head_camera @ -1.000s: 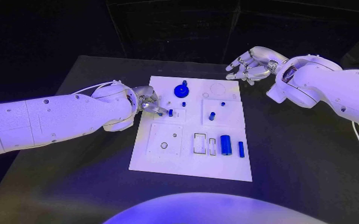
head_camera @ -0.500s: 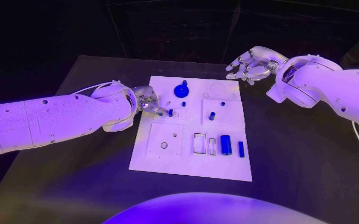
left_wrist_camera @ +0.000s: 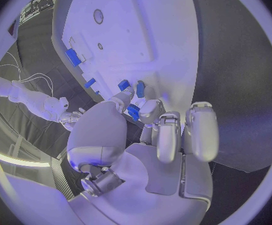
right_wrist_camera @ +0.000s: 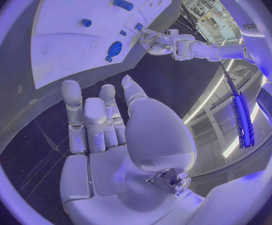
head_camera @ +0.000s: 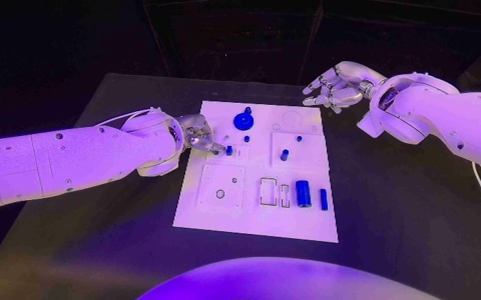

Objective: Assemble the parts on the task board

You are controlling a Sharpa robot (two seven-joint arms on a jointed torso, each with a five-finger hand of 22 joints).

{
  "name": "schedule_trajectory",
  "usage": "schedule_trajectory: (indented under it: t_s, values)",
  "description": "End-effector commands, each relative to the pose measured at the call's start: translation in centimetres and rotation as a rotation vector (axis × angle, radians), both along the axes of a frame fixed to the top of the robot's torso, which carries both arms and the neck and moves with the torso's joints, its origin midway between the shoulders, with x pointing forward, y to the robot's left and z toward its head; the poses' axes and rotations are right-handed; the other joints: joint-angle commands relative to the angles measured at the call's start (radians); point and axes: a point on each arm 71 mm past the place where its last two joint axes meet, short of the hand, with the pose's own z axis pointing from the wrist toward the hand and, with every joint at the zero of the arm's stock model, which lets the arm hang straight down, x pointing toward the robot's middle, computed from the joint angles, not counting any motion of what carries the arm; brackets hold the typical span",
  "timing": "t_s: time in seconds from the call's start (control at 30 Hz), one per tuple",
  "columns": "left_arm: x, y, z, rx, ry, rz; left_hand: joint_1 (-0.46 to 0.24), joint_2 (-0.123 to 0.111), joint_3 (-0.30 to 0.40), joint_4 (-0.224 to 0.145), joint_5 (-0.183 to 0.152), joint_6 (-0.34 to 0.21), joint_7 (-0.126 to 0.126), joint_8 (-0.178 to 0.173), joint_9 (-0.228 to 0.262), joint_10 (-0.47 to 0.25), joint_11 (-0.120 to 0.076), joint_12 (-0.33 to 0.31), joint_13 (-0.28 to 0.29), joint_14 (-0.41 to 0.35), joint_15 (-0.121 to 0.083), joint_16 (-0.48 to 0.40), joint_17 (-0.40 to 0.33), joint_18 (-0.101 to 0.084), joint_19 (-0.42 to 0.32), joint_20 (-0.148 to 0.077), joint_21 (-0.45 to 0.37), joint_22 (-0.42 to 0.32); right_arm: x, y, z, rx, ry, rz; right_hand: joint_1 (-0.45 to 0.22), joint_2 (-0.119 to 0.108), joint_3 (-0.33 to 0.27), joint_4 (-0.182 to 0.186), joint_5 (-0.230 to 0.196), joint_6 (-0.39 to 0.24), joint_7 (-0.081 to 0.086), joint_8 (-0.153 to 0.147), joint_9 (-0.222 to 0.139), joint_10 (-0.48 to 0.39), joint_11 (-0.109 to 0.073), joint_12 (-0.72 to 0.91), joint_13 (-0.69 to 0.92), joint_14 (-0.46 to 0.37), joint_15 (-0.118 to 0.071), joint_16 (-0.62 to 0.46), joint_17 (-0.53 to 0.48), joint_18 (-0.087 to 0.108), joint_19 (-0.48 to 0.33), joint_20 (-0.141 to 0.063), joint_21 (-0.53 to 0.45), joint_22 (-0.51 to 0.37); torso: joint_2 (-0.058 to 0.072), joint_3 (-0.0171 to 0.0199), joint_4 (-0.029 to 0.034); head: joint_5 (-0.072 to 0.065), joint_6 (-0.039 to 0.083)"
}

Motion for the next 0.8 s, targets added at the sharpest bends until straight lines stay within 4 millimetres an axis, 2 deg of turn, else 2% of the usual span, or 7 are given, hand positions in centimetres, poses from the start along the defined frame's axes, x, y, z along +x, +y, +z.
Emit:
schedule_trajectory:
  t_s: [0.03,0.8]
  values:
    - [-0.06,-0.07,0.11,-0.005,-0.005,0.007,-0.003,0.005,0.008,0.001,0.004,0.002,-0.005,0.003,0.002,0.004,-0.001,0.004,0.001,0.106,-0.007,0.003,0.263,-0.006,0.015,-0.005,0.003,0.007,0.02,0.11,0.16,0.004,-0.006,0.004,-0.001,0.006,-0.005,-0.002,0.006,-0.002,0.000,0.007,0.000,-0.008,-0.001,-0.005,-0.001,-0.004,0.001,-0.006,-0.001,0.018,-0.008,0.001,-0.007,-0.001,0.000,0.0001,0.0004,0.000,0.000]
    - [-0.12,-0.12,0.19,-0.011,-0.011,0.007,-0.001,0.005,0.009,0.001,0.004,0.002,-0.006,0.004,0.002,0.004,-0.001,0.004,0.001,0.106,-0.008,0.003,0.263,-0.006,0.015,-0.005,0.003,0.007,0.10,0.25,0.13,0.003,-0.005,0.006,-0.001,0.006,-0.005,-0.002,0.006,-0.002,0.000,0.007,0.000,-0.008,-0.001,-0.005,-0.001,-0.004,0.001,-0.006,-0.001,0.018,-0.008,0.001,-0.007,-0.001,0.000,0.0001,0.0000,0.000,-0.001]
